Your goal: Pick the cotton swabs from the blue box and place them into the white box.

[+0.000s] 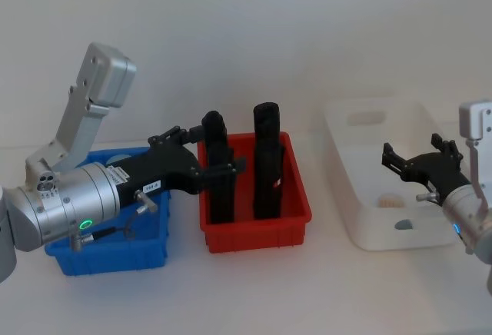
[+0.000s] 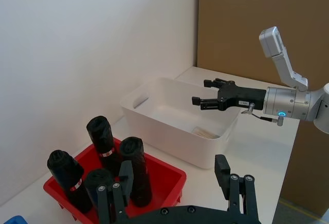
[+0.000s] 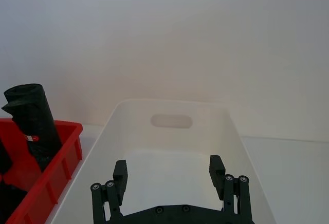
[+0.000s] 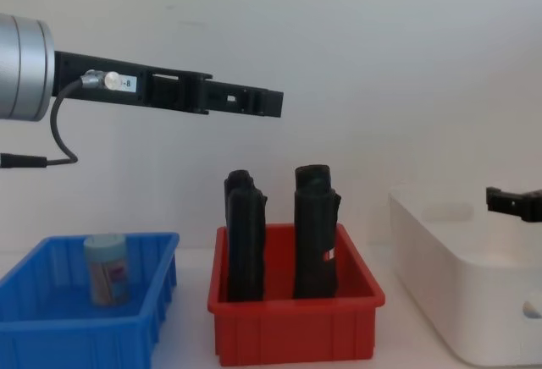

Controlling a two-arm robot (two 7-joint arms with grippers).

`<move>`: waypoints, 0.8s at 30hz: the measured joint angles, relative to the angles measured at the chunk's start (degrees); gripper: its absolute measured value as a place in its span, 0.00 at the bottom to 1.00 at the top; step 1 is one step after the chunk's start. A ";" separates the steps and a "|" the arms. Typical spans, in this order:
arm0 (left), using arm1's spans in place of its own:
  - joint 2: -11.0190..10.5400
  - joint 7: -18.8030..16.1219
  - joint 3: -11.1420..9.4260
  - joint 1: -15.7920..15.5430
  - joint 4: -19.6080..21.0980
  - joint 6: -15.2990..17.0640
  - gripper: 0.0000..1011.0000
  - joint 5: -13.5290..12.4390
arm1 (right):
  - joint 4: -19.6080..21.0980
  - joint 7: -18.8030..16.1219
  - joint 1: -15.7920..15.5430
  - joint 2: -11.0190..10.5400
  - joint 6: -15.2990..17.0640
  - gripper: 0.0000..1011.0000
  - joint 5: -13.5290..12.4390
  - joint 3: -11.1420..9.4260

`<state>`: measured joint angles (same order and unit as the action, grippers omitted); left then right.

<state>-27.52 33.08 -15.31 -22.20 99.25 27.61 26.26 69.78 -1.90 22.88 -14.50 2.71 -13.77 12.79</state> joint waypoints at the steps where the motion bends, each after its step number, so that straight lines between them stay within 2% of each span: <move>1: 0.00 0.00 0.00 0.00 0.00 0.00 0.99 0.00 | 0.22 0.08 -0.13 -0.05 -0.38 0.99 0.07 -0.02; 6: 0.00 0.00 0.00 0.00 0.00 0.00 0.99 0.00 | 2.12 0.88 -1.19 -0.42 -3.19 0.99 0.63 -0.26; 13: 0.00 0.00 0.00 0.00 0.00 0.00 0.99 0.00 | 4.19 1.70 -2.30 -0.83 -5.24 0.99 1.15 -0.51; 18: 0.03 -0.06 -0.06 0.05 0.00 -0.11 0.99 -0.02 | 4.42 1.70 -2.50 -0.85 -5.23 0.99 1.15 -0.51; 24: 0.45 -2.58 -0.89 0.72 -0.47 -2.18 0.99 -1.14 | 6.45 1.52 -4.06 -1.18 -4.93 0.99 0.91 -0.49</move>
<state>-27.07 30.50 -16.20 -21.49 98.78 25.42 25.12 76.22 -0.38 18.82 -15.68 -2.23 -12.86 12.30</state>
